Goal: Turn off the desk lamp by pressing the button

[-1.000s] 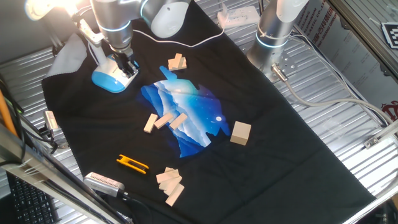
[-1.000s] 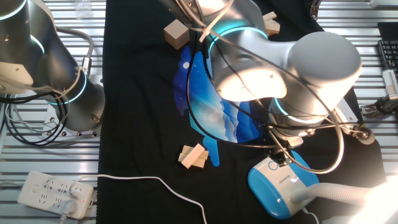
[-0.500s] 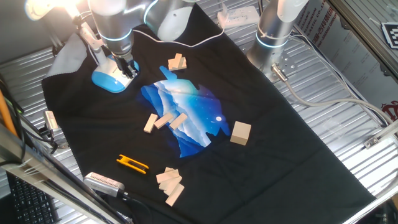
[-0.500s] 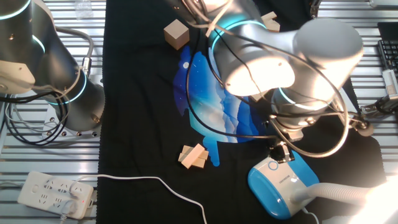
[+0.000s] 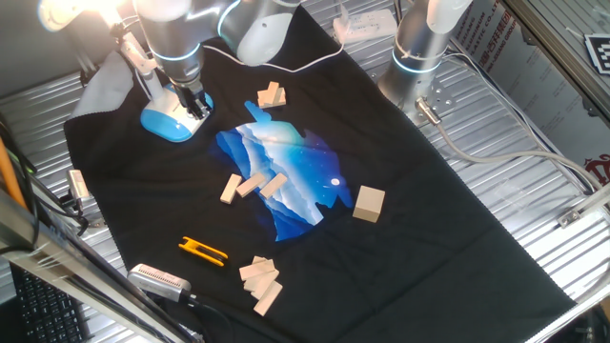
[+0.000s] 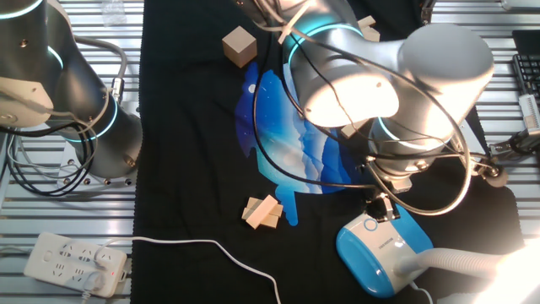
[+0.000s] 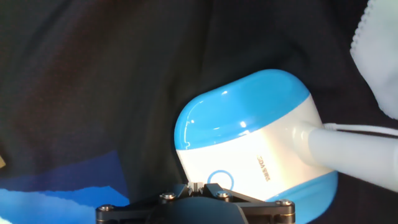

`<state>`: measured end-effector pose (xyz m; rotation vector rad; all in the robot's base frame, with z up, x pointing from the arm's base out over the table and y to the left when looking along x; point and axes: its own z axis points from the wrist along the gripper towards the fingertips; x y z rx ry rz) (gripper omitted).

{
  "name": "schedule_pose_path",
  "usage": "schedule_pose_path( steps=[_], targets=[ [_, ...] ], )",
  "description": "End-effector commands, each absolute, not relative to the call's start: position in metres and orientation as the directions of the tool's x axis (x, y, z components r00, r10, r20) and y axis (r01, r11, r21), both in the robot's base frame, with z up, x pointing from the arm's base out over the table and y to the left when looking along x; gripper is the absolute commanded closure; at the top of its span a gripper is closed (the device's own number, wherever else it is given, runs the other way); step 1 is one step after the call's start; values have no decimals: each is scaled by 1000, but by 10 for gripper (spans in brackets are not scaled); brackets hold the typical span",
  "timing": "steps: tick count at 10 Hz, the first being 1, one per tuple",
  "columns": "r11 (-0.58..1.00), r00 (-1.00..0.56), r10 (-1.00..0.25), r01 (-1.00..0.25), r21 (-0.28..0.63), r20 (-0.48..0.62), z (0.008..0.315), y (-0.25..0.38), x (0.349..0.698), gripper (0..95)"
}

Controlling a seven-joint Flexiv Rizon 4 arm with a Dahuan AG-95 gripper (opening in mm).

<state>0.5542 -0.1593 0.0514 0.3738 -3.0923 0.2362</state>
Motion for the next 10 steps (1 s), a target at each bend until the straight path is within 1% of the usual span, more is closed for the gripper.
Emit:
schedule_pose_path(
  steps=[1,10],
  targets=[
    [959,-971,-237,-240,-151,38,50,-162,556,950],
    [953,-963,-267,-268,-140,29,49,-175,555,950]
  ],
)
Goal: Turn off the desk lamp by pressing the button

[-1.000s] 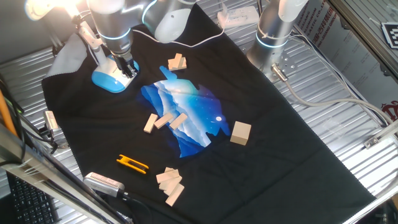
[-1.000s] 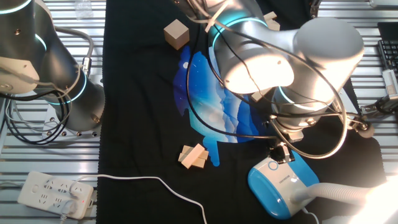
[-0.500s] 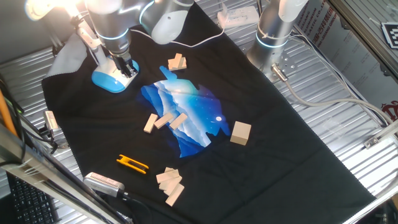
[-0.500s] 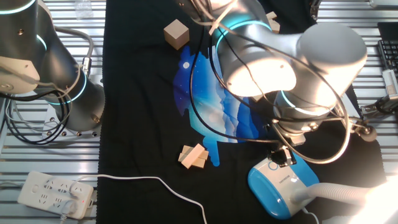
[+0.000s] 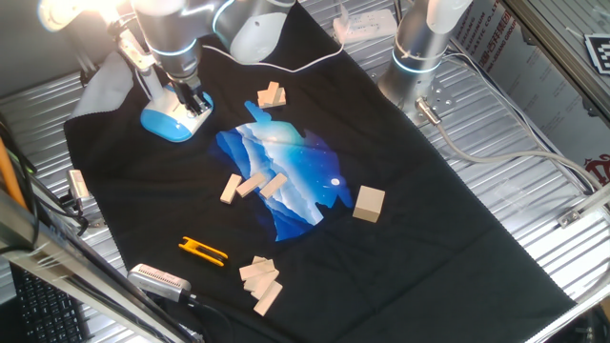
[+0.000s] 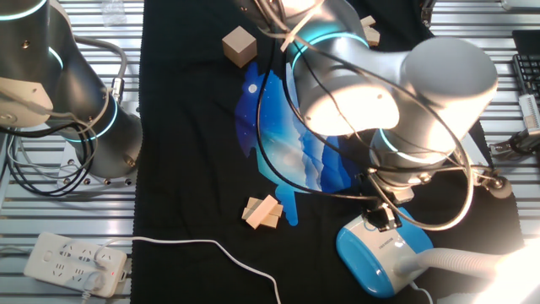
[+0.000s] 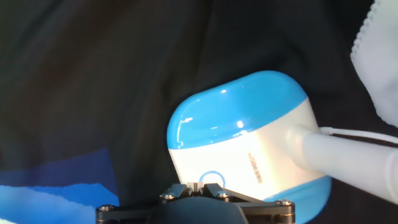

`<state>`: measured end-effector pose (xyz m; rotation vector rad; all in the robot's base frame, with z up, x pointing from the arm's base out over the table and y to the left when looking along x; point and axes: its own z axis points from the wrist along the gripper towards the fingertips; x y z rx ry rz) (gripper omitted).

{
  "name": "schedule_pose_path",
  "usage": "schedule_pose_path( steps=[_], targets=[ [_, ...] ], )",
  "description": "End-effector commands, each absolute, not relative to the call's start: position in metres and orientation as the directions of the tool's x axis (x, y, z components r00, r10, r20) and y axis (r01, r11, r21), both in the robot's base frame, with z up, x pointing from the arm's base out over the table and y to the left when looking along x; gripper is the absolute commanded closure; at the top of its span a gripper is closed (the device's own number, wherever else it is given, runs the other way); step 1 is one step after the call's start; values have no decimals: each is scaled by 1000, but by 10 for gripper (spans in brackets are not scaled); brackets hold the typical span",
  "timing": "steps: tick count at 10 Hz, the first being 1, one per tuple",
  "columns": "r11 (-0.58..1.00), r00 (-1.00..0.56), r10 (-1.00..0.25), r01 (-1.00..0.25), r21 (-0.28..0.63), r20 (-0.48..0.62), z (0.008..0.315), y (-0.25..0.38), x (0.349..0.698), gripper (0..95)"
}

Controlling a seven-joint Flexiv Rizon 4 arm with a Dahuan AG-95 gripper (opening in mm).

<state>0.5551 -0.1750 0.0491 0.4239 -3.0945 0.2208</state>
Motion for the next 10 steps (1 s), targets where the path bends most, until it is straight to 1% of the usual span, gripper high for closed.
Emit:
schedule_pose_path(
  steps=[1,8,10],
  targets=[
    [953,-962,-271,-271,-135,18,50,-177,554,950],
    [944,-952,-305,-297,-142,-38,51,-179,552,950],
    [942,-949,-312,-304,-142,-37,50,-181,553,950]
  ],
)
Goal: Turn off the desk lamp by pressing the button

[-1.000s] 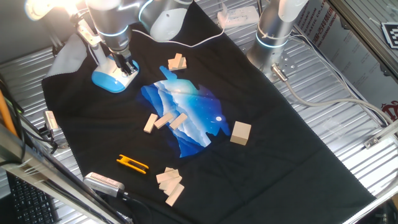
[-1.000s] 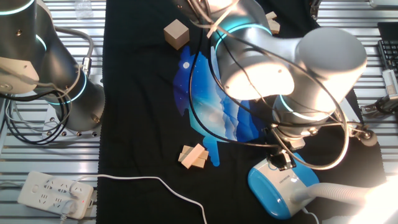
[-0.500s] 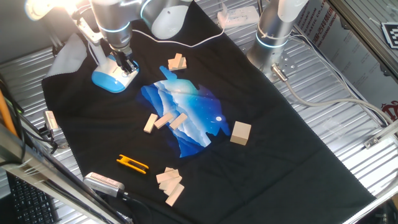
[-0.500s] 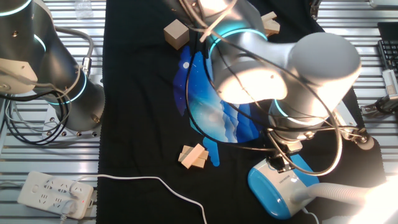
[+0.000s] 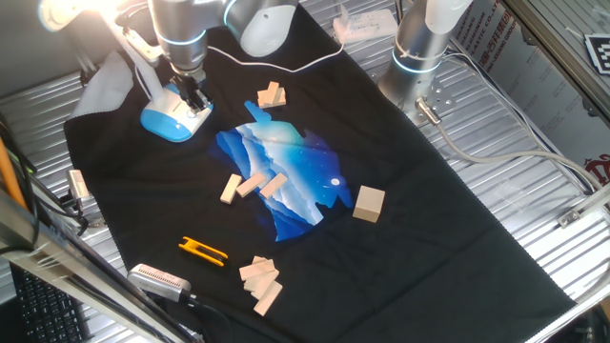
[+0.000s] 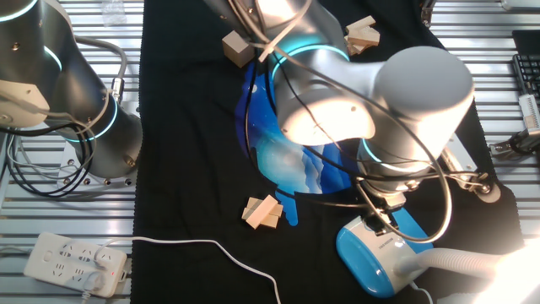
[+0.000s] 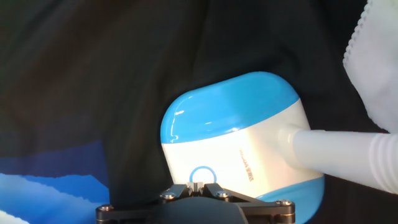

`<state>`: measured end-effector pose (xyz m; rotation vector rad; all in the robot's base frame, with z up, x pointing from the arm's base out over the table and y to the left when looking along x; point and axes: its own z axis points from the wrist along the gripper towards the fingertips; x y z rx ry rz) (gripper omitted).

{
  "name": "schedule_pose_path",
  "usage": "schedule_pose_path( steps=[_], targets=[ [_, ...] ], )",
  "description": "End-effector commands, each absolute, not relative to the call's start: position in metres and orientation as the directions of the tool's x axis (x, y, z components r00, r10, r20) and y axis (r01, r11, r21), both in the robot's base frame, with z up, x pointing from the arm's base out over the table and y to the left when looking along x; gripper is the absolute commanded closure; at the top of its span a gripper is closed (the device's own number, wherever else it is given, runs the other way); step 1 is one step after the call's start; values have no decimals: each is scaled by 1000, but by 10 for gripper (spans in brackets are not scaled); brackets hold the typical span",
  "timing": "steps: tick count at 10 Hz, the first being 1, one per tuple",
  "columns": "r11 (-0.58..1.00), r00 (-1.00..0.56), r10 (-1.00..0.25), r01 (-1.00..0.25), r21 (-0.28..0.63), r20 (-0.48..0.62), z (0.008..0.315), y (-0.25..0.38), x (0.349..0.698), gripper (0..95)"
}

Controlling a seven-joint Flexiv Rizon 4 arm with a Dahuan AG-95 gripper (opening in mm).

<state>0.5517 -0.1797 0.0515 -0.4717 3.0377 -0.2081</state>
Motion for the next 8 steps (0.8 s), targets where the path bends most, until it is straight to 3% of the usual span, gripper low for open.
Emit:
schedule_pose_path(
  steps=[1,8],
  targets=[
    [940,-947,-318,-310,-140,-37,48,-182,555,950],
    [937,-944,-330,-323,-132,-30,45,-185,564,950]
  ],
)
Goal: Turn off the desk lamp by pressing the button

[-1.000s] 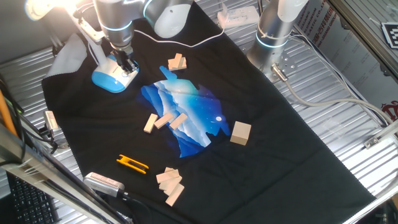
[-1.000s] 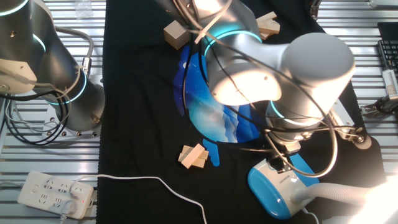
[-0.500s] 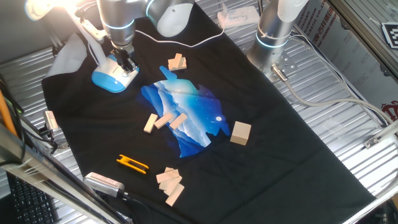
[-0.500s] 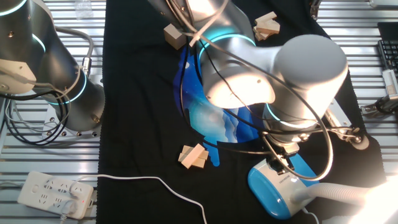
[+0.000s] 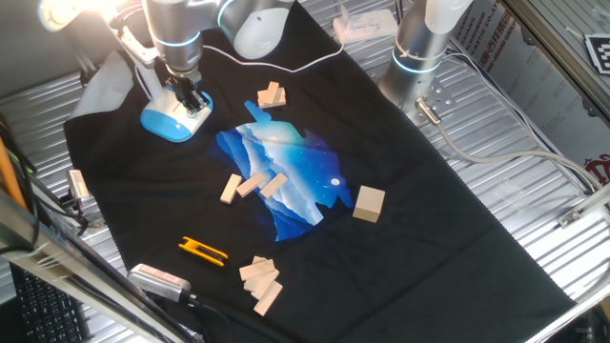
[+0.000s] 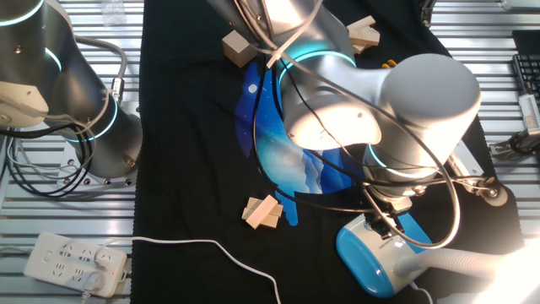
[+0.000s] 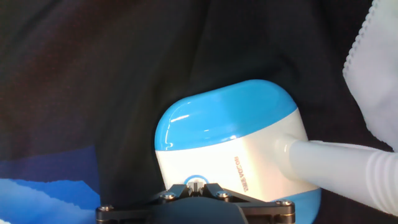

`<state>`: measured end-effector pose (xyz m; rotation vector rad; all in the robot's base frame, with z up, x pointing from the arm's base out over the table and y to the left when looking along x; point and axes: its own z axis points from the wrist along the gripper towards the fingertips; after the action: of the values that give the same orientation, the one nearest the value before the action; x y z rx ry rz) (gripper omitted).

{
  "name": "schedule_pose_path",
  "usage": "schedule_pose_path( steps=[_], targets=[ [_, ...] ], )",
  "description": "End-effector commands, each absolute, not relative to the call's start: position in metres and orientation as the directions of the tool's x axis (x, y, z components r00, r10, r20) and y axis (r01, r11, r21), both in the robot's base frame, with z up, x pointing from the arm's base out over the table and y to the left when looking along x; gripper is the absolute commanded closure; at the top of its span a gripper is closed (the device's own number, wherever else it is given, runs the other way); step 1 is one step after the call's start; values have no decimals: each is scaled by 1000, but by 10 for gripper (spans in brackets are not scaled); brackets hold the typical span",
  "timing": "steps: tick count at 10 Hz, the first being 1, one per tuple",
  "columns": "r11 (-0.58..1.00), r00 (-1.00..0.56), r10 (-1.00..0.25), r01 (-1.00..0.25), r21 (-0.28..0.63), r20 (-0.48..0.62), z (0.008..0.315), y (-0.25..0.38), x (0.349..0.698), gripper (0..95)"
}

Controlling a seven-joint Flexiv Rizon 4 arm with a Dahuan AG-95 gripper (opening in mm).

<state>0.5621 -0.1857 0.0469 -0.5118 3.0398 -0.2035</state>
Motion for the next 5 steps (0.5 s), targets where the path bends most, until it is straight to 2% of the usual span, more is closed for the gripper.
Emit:
schedule_pose_path(
  steps=[1,5],
  targets=[
    [937,-943,-331,-324,-131,-29,45,-185,565,950],
    [936,-943,-332,-327,-129,-24,46,-184,567,950]
  ],
)
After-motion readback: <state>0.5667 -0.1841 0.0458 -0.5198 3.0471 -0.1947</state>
